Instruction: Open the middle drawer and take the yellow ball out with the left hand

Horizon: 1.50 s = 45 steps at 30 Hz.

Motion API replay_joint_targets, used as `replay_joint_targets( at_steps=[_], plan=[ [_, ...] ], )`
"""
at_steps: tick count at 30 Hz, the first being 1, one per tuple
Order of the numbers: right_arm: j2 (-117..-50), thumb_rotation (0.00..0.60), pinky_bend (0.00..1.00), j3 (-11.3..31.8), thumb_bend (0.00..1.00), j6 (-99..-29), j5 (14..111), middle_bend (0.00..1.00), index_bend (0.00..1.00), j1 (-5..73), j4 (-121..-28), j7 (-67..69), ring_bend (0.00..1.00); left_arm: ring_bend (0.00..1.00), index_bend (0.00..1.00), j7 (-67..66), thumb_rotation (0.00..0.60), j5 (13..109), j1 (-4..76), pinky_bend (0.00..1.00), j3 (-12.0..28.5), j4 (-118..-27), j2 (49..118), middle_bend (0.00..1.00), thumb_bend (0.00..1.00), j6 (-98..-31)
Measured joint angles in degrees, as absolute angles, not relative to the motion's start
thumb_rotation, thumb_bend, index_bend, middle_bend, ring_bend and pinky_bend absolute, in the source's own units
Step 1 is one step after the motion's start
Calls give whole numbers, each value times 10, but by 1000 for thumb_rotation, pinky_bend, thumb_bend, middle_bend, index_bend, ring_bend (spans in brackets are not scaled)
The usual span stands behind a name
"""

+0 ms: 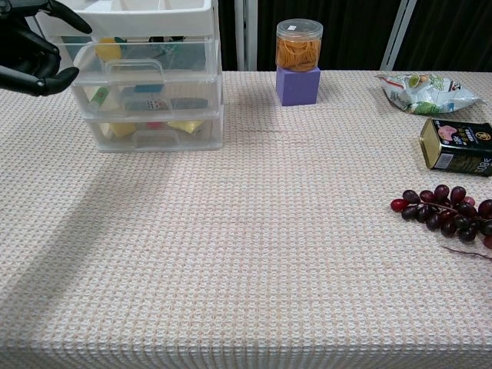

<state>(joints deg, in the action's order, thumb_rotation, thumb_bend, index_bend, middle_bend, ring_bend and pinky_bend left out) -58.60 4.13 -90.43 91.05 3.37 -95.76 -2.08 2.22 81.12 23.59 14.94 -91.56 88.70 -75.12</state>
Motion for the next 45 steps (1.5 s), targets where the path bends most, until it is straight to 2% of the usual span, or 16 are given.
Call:
replay_joint_targets(
  at_steps=[6,19,31,45],
  plan=[
    [-587,600,0,41,164,-905,908,0,0,32,-953,-16,0,926,270,-7,600,787,259,1000,158,-897,900,782,387,-731],
    [-591,600,0,41,164,-903,902,0,0,30,-942,-3,0,926,277,-57,600,778,279,1000,152,-860,921,785,387,-736],
    [-593,600,0,42,163,-900,896,0,0,29,-933,8,0,929,442,-32,600,768,287,1000,144,-904,884,795,386,-707],
    [-592,600,0,44,164,-893,894,0,0,33,-937,3,0,929,465,5,600,809,262,1000,94,-972,829,797,387,-715]
  ],
)
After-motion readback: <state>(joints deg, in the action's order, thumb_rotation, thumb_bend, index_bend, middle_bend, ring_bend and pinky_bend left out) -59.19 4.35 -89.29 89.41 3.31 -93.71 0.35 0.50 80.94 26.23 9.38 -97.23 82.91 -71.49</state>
